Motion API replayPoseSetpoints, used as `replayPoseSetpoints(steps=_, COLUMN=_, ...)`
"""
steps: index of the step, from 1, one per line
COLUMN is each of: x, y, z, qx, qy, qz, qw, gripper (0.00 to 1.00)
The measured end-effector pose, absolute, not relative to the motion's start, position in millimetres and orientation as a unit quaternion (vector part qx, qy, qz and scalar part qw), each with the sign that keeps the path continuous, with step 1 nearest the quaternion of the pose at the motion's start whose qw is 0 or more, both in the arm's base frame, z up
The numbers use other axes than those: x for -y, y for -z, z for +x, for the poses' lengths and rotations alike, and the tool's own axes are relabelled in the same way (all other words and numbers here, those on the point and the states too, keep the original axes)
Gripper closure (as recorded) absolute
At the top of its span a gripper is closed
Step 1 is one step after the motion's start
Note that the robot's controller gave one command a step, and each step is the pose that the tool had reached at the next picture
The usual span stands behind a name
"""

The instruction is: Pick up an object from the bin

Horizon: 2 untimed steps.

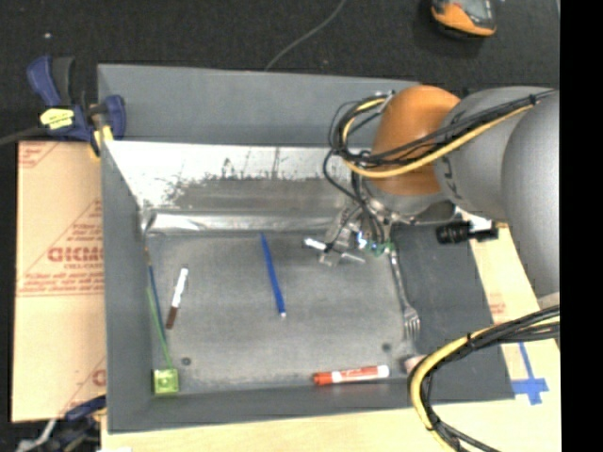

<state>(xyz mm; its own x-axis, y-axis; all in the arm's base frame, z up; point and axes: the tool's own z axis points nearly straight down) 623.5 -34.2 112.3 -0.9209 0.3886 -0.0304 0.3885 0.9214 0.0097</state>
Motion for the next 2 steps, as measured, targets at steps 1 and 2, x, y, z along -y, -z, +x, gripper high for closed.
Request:
replayPoseSetpoints(steps=1, x=14.0, y=-94.0, z=637.3, qx=-0.981, qy=-0.002, qz=0.193, qw=0.015, gripper=1.0)
replayPoseSetpoints(steps=2, x=13.4, y=-72.3, z=633.3, qx=-0.967, qy=-0.004, qz=0.255, qw=0.017, gripper=1.0)
